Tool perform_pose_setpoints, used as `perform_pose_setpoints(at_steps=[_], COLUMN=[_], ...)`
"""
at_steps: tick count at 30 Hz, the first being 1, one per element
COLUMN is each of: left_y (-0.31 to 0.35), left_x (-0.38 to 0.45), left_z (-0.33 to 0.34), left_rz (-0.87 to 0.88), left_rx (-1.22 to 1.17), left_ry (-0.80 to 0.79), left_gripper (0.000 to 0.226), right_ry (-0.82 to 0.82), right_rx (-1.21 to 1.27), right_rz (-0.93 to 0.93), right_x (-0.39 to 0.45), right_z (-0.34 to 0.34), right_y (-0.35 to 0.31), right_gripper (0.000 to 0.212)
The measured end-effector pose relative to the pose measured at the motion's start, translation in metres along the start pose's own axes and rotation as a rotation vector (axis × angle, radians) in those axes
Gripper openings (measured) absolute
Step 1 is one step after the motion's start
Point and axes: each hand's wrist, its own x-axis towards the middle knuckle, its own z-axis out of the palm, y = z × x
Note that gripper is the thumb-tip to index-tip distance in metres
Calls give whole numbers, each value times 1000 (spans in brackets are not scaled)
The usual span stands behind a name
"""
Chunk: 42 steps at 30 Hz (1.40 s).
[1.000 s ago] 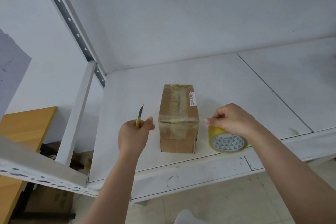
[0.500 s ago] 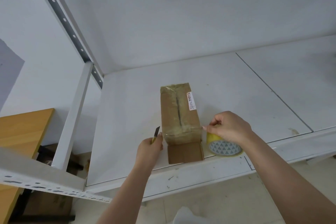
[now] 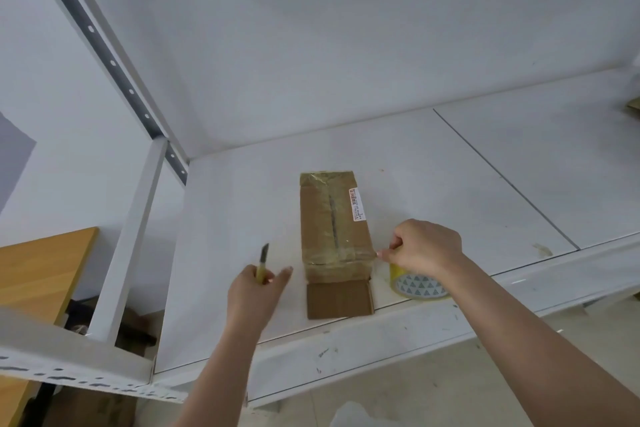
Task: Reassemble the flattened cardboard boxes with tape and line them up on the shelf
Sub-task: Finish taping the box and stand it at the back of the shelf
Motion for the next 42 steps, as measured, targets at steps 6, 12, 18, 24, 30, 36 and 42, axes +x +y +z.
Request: perform_pose_setpoints(at_steps=[6,12,18,24,30,36,42], left_y=[86,117,101,98,109,138,127], left_x=[-13,-6,5,5,-2,-17,-1], left_z=[-11,38,49,44,41,54,45], left_rz=[379,295,349,405,488,611,456], left_rx=[-329,-92,-79,-17,299,831,477], left_ry=[-309,-804,-751,-808,-846,-682,-826], left_gripper=[41,48,53,47,48,52,51], right_ry=[-17,-58,-284,-118,-109,-3,-38], right_rx=[-3,99,630,-78,239,293,509], right_rz=[-19,-30,-94,-31,-83,-47,56], right_x=[0,2,-5,-2,-10,-14,-22], right_z=[0,-1,-21,-17,-23,-18,-7], right_y=[-2,8,42,38,51,46,54], right_gripper=[36,32,12,35,17,15,20])
